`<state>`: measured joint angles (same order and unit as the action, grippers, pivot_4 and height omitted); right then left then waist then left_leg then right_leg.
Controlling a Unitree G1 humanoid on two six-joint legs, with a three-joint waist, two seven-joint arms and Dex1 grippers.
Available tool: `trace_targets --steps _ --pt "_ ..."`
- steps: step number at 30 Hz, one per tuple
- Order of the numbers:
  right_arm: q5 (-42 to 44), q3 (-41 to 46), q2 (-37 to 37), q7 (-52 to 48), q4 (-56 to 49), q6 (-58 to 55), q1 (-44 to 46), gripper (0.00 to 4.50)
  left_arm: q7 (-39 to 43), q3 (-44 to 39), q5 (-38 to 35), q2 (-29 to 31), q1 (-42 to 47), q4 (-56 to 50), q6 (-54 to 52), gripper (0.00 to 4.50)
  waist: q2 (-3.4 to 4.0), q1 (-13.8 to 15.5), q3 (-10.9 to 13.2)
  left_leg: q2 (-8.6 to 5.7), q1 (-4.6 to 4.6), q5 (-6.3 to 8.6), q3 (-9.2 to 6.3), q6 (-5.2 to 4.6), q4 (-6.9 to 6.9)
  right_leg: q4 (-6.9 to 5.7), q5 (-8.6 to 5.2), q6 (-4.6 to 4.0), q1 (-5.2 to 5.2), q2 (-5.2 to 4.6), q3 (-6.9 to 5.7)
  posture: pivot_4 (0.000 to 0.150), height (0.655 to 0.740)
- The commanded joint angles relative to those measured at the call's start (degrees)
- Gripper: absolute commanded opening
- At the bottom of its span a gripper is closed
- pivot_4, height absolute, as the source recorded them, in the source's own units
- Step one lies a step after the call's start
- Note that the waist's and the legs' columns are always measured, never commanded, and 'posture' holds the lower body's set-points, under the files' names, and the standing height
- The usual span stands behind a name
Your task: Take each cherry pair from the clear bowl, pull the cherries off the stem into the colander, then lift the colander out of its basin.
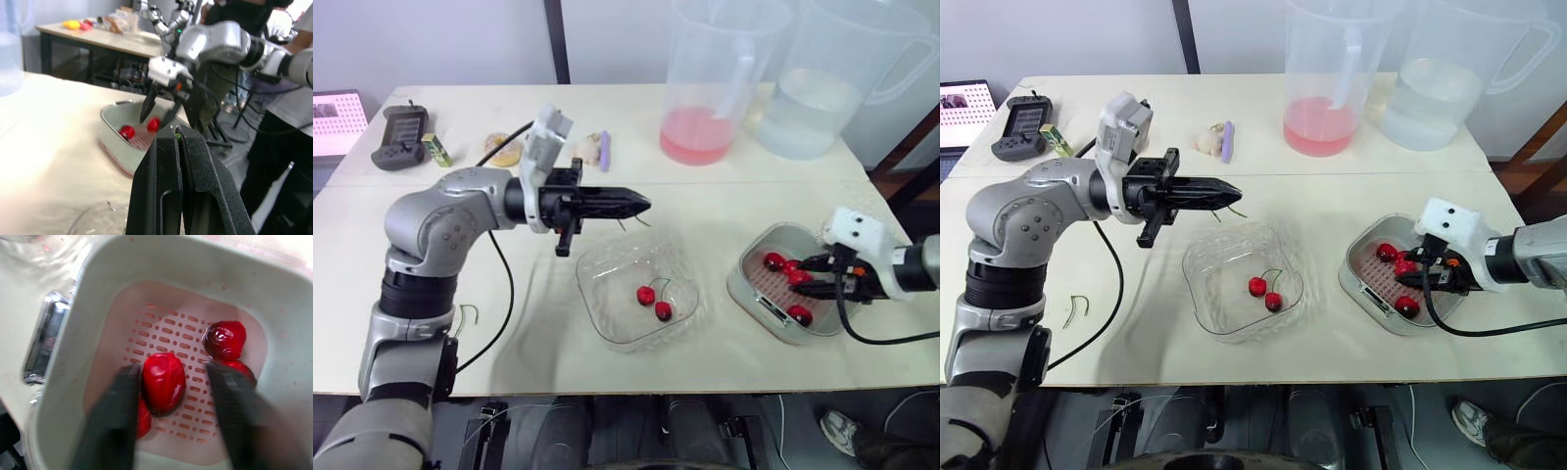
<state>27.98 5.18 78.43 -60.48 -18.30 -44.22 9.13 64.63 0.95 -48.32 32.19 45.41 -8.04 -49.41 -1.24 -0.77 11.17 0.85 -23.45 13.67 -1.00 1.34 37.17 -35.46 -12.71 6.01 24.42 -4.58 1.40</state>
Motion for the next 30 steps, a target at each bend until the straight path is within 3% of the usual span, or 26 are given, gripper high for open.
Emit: trace_targets --steps 1,3,8,13,21,26,30 --pt "-0.89 0.74 -0.07 -1.14 0.58 0.73 2.19 3.47 -0.71 -2.28 -2.00 0.34 0.99 -2.85 -0.18 0.00 0.00 0.01 0.00 0.00 0.00 0.00 0.00 0.00 0.00 0.00 0.00 0.00 0.00 0.00 0.00 0.150 0.7400" --pt "2.07 3.21 -0.75 -2.33 0.82 -1.13 4.34 4.41 -0.95 -2.89 -2.32 1.09 0.71 -3.19 -0.40 0.00 0.00 -0.09 0.00 0.00 -0.01 0.00 0.00 0.00 -0.01 0.00 0.00 0.00 0.00 0.00 0.00 0.150 0.7400" --pt "19.46 13.22 -5.51 -7.18 1.43 -9.31 14.86 4.47 -3.17 -6.07 -5.38 3.27 0.04 -5.07 -3.22 0.00 0.02 -0.10 0.02 0.02 0.02 0.00 -0.02 0.00 -0.01 -0.06 0.01 0.00 0.00 0.02 0.00 0.150 0.7400" --pt "30.15 14.68 -9.71 -7.98 2.28 -12.86 24.36 4.47 -3.64 -9.41 -5.64 8.68 -4.31 -6.42 -4.41 0.00 0.00 -0.27 0.02 0.02 0.00 0.00 -0.04 0.00 -0.03 -0.01 0.00 0.01 -0.01 0.02 -0.02 0.150 0.7400" --pt "27.83 6.23 -14.82 -9.79 2.03 -9.42 30.10 4.47 -2.52 -18.63 -6.25 19.84 -19.74 -7.22 -6.13 0.00 0.01 -0.45 0.02 0.04 0.02 0.00 0.01 0.00 -0.08 0.00 0.00 -0.01 0.03 -0.01 -0.01 0.150 0.7400" --pt "23.83 0.69 -17.84 -11.19 2.59 -6.12 32.82 4.47 -7.20 -24.55 -6.17 22.03 -32.49 -3.59 -10.31 0.00 0.02 -0.10 0.03 0.05 0.02 0.00 0.01 0.00 -0.09 -0.02 -0.01 -0.03 0.07 -0.02 -0.02 0.150 0.7400" --pt "24.31 0.04 -19.80 -10.91 2.01 -6.73 33.87 4.47 -6.33 -29.50 -4.38 23.49 -44.16 -1.49 -10.93 0.00 0.01 -0.15 0.03 0.06 0.00 0.01 0.03 0.01 -0.12 0.01 0.00 -0.04 0.10 -0.09 -0.03 0.150 0.7400"
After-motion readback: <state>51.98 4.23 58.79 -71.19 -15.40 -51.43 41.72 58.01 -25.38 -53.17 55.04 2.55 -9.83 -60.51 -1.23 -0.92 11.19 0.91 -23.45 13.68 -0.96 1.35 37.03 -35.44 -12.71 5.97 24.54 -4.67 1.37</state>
